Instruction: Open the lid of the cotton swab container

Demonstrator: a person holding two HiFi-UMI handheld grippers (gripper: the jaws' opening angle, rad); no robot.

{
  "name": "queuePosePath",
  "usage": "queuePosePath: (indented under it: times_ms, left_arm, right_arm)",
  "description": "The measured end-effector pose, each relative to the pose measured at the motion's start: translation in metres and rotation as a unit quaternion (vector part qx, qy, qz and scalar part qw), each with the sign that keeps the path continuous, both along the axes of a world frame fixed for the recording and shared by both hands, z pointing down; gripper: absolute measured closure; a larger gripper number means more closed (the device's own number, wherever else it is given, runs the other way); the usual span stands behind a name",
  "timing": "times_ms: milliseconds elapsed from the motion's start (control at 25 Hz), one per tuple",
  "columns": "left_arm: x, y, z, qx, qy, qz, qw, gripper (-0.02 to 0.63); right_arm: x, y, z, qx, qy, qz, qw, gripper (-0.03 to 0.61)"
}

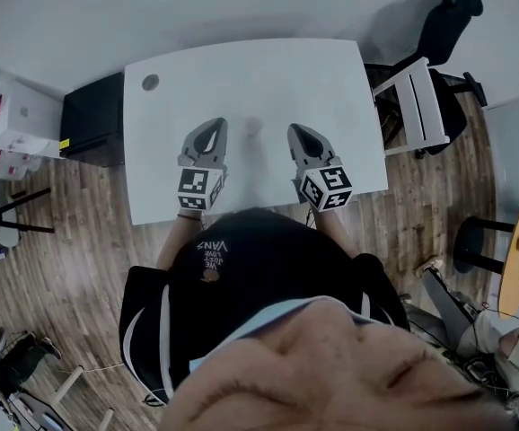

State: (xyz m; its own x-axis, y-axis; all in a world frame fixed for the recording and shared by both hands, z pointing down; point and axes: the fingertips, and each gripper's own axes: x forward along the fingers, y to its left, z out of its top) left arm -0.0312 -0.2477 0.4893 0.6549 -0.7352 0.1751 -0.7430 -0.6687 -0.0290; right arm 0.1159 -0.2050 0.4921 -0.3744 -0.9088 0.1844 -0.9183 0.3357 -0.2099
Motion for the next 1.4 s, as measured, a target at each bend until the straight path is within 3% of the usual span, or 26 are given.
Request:
queuePosePath:
  times_ms: [680, 1400]
  left_arm:
    - [0.031, -0.008, 0.064, -0.057, -0.01, 0.046, 0.9973, 0.595]
    - [0.046, -0.008, 0.146, -0.098, -0.076, 0.091, 0.9881, 0.587]
  right_arm:
    - [0.019, 0.016, 0.015, -0.028, 0.007, 0.039, 0.999, 0.566]
    - [0.026, 0.021, 0.027, -0.051, 0.01, 0.048, 0.997, 0.566]
